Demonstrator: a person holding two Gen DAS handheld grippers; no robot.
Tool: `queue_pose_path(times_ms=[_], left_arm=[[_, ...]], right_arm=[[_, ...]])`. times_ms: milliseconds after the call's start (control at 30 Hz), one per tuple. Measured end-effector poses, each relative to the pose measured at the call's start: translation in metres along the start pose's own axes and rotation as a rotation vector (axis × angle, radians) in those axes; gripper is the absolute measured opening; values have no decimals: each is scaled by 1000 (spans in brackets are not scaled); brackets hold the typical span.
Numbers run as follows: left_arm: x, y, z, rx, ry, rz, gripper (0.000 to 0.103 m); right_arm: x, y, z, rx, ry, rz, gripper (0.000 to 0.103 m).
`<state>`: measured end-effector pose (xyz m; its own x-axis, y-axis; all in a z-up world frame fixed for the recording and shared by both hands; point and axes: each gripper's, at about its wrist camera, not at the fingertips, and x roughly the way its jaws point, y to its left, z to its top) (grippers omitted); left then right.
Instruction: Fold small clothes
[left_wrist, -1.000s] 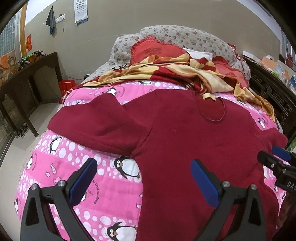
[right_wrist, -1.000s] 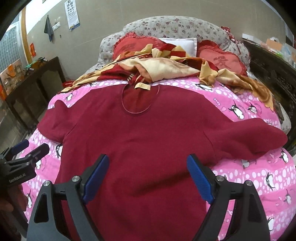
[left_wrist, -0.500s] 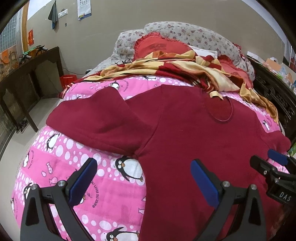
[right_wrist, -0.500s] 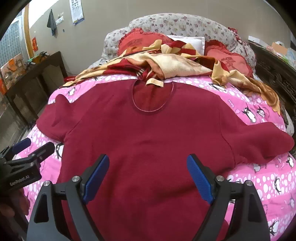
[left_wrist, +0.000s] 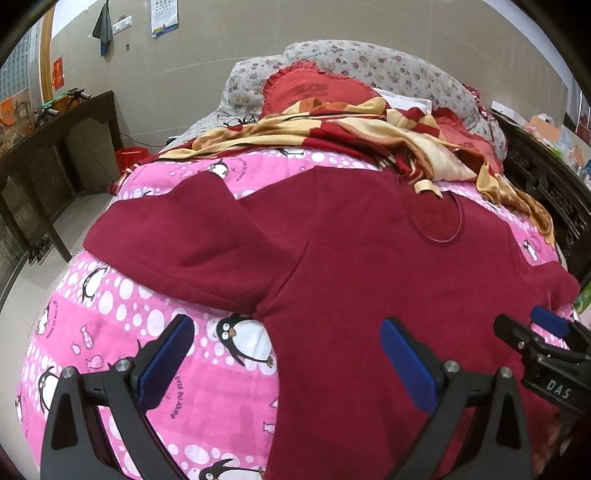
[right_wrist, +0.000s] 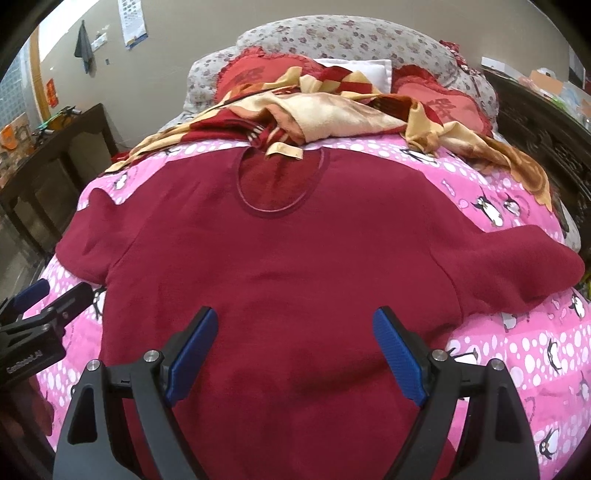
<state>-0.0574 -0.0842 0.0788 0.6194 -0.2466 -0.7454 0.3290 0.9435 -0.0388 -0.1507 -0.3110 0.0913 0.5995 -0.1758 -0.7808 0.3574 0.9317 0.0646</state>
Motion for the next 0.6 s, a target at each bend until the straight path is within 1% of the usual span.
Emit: queue_pose_path(times_ms=[267,600], left_arm=[[1,-5,4,-1,1,-7,103],[9,6,12,-17,4,7,103]], right_arm=[[5,-5,3,23,10,-20,103],[13,-5,7,42,22,-7,103]])
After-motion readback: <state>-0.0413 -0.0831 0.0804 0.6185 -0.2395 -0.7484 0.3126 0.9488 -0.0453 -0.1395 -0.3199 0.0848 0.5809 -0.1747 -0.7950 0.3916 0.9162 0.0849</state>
